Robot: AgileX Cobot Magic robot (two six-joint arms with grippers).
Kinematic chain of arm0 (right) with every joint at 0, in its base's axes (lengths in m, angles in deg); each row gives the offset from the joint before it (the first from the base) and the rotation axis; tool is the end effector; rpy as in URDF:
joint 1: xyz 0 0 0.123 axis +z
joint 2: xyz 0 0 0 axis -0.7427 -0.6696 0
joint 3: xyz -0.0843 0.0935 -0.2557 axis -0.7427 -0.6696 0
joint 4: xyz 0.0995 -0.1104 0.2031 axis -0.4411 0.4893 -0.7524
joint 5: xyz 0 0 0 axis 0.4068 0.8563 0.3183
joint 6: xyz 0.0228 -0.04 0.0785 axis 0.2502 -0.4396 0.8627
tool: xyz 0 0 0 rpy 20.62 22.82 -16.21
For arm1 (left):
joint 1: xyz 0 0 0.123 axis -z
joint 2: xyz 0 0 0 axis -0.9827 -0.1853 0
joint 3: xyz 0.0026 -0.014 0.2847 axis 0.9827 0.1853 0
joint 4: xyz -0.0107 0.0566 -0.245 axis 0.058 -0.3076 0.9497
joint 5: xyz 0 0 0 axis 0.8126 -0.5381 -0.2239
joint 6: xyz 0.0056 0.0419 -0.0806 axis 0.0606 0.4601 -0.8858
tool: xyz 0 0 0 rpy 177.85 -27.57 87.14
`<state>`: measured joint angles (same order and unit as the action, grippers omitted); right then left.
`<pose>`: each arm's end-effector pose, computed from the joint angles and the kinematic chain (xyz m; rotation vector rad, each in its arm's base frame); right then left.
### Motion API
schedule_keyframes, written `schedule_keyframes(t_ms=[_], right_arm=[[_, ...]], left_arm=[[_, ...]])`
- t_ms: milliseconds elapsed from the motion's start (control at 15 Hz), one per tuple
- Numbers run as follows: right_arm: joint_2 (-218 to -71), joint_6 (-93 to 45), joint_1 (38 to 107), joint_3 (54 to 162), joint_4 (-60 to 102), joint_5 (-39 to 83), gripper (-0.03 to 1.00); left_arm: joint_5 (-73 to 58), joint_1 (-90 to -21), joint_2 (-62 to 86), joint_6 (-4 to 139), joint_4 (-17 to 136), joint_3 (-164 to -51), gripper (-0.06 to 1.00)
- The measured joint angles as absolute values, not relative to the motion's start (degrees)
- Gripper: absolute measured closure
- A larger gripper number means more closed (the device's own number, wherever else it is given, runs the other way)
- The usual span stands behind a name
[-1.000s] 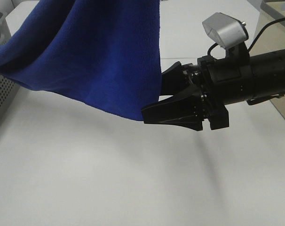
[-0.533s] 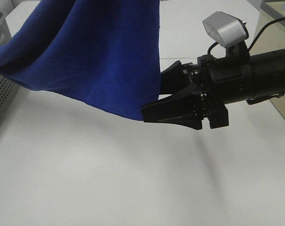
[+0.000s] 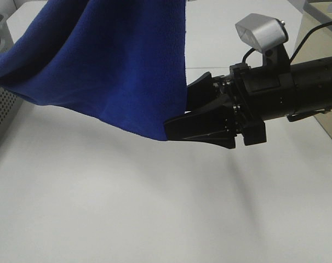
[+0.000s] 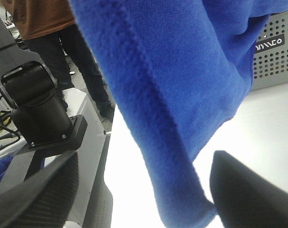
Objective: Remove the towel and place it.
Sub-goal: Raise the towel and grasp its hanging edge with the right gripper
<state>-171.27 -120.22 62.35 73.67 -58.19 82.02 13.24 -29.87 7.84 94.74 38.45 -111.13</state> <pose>0.2554 0.1531 0.1934 -1.2794 1.6616 1.2554 0.2024 -0.2291 0.4532 1.5420 0.9745 0.2812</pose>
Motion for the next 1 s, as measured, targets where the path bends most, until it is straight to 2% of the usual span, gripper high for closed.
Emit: schedule_keyframes(t_ms=[333,400,600,867,1000], right_arm=[[-171.3,-120.2,62.3,73.7,-61.3,82.1,0.23],[-171.3,-120.2,62.3,73.7,-61.5,82.1,0.26],[-171.3,-120.2,62.3,73.7,-62.2,82.1,0.51],[-171.3,-119.9,62.3,73.7,-62.3,82.1,0.94],[-171.3,-114.7,62.3,73.7,-62.0,82.2,0.95]], left_arm=[[13.2,-29.9,7.8,92.6,38.5,-111.1,0.94],[13.2,-29.9,7.8,92.6,38.5,-111.1,0.94],[13.2,-29.9,7.8,92.6,38.5,-111.1,0.94],[13.3,-29.9,7.8,92.6,38.5,-111.1,0.94],[13.3,-29.9,7.8,92.4,38.5,-111.1,0.94]])
